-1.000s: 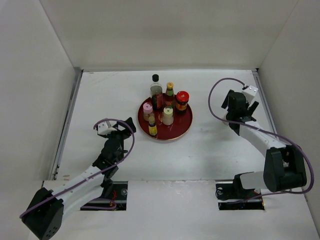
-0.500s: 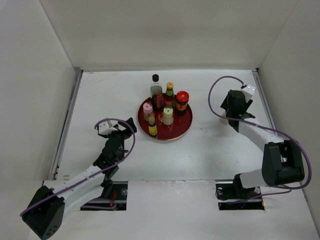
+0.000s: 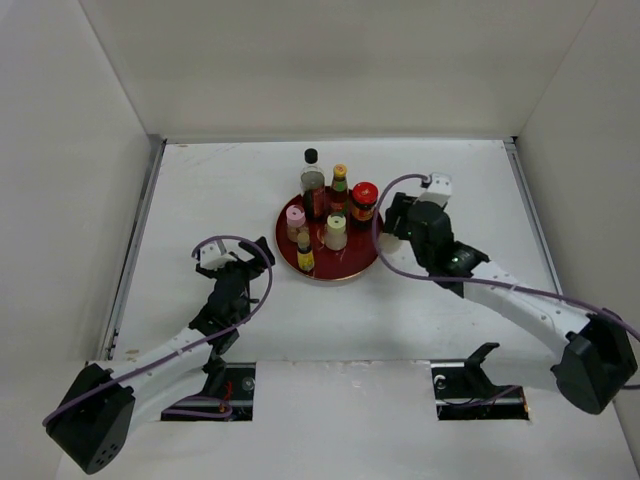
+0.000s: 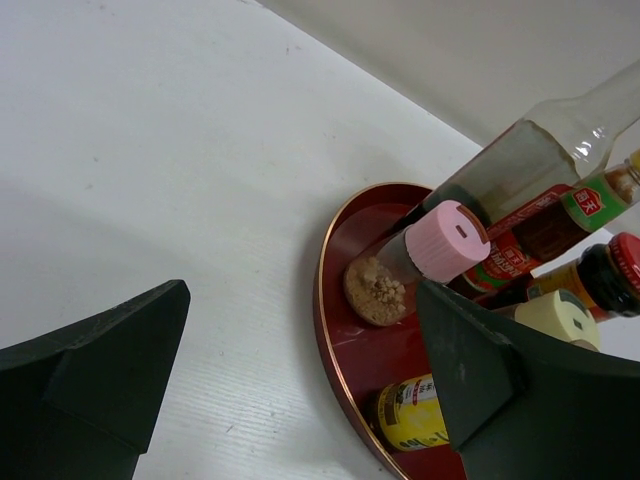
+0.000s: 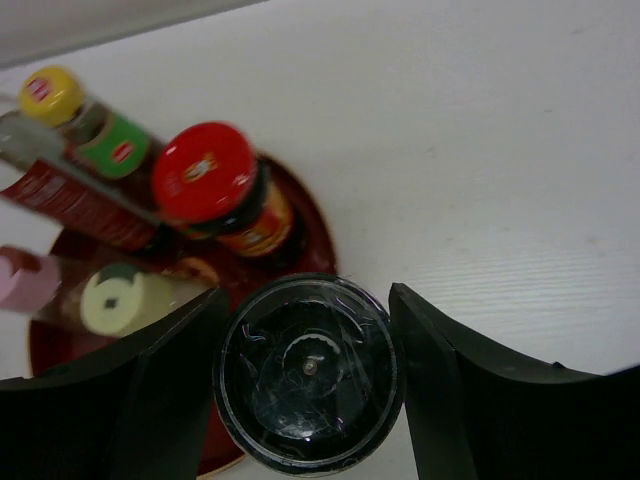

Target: Organize the condiment bottles

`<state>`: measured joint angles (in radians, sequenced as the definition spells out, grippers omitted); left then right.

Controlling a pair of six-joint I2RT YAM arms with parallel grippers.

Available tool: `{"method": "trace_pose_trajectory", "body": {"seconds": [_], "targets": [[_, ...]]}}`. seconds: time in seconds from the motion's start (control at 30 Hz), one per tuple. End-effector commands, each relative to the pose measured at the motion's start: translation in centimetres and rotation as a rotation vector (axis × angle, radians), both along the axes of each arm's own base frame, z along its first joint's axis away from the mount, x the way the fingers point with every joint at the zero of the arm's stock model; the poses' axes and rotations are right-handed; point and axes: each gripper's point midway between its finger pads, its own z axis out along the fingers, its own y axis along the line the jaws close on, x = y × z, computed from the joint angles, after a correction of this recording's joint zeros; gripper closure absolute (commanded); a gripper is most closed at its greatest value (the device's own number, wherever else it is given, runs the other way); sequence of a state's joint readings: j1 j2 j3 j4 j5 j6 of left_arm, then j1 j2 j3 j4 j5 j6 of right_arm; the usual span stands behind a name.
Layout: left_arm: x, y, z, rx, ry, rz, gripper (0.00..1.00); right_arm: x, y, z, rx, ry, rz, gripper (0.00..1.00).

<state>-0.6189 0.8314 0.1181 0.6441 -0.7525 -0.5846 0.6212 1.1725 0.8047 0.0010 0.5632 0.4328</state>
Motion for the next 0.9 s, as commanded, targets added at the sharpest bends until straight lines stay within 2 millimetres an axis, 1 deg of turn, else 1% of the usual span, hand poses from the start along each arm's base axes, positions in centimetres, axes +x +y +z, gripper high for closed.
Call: {"method": "trace_pose_trajectory", "body": {"seconds": [0.0, 0.13, 0.2, 0.27, 0.37, 0.5, 0.63, 0.77, 0.8, 0.87], "targets": [[0.6, 0.3, 2.5, -0.053, -0.065, 0.036, 0.00, 0.9, 5.4, 4.8, 0.125, -0.128, 0.087, 0.51], [0.5, 0.4, 2.5, -0.054, -0.068, 0.035, 0.00, 1.0, 10.1, 5.0, 0.168, -0.163, 0.182, 0.51], [0.5, 0.3, 2.5, -0.053, -0.067, 0.033, 0.00, 1.2, 11.4, 4.7, 0.171, -0.163, 0.201, 0.51], [0.5, 0.3, 2.5, -0.055, -0.069, 0.029, 0.00, 1.6, 12.1, 3.8, 0.146, -0.145, 0.201, 0.50], [0.5, 0.1, 2.7, -0.062, -0.077, 0.018, 0.00, 2.0, 12.4, 2.2, 0.121, -0.121, 0.195, 0.50], [0.4, 0.1, 3.0, -0.073, -0.091, 0.015, 0.00, 2.4, 12.0, 0.4, 0.074, -0.097, 0.160, 0.49], [0.5, -0.8, 3.3, -0.080, -0.096, -0.017, 0.00, 2.4, 12.0, -1.1, 0.014, -0.081, 0.148, 0.42], [0.7, -1.5, 3.3, -0.072, -0.083, -0.045, 0.00, 1.9, 12.3, -2.6, -0.020, -0.056, 0.154, 0.30], [0.8, -1.5, 3.3, -0.068, -0.079, -0.048, 0.00, 1.8, 12.4, -2.7, -0.021, -0.055, 0.157, 0.25], [0.8, -1.5, 3.2, -0.054, -0.065, -0.045, 0.00, 1.6, 12.3, -2.3, -0.016, -0.064, 0.161, 0.13]]}}
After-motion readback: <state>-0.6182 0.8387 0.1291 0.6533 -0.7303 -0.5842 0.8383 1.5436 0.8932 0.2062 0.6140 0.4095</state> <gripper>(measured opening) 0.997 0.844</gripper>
